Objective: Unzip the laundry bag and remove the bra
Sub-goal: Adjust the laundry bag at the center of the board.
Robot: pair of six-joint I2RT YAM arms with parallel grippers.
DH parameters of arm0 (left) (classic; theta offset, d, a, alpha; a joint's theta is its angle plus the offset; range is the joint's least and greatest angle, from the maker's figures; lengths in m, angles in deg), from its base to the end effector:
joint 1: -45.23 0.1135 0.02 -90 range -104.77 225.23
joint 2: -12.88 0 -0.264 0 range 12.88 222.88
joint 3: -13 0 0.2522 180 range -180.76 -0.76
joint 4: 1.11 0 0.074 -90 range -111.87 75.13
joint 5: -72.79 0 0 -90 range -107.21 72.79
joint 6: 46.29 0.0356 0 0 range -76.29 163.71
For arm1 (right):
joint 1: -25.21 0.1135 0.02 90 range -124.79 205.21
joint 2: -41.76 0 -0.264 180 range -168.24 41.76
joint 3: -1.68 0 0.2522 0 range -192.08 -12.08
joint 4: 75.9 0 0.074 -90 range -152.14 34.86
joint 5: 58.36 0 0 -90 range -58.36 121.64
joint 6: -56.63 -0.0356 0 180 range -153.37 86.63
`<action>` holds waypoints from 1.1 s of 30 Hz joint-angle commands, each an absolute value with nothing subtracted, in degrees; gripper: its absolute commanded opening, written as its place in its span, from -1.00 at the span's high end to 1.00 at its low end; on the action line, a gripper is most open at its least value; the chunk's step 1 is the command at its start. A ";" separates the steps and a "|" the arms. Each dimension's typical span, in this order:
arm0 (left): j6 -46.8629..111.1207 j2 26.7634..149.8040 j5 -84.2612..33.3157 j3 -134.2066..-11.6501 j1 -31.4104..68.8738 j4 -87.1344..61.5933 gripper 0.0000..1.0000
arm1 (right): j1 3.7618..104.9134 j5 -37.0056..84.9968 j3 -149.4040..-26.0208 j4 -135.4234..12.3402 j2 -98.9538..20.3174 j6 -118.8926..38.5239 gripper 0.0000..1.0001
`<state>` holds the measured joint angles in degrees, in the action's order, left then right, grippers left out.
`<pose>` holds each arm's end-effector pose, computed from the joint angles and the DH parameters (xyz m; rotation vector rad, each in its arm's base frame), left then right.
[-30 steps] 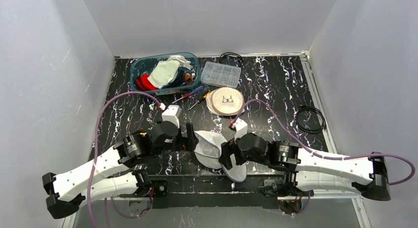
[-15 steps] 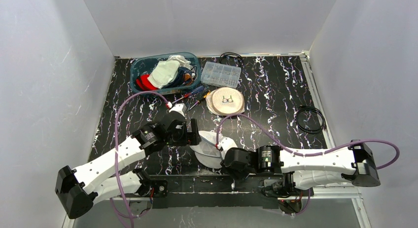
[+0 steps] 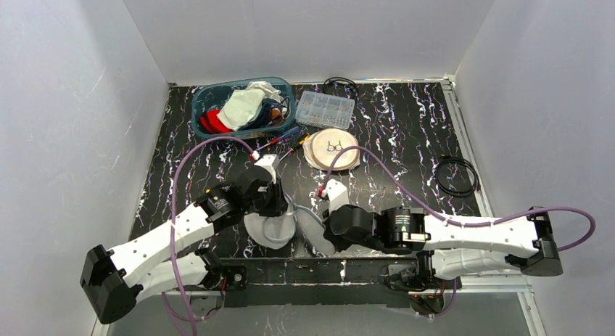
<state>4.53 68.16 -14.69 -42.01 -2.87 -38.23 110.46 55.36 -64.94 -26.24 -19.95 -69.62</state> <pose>0.1407 -0.1544 0.2628 0.1566 2.3342 -0.7608 0.0326 0.2199 0.2925 -0.7842 2.2147 0.6109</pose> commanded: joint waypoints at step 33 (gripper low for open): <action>16.34 51.55 -20.86 -41.70 -4.22 -27.39 -0.87 | 107.50 74.08 -71.00 -15.39 -3.70 -107.74 0.97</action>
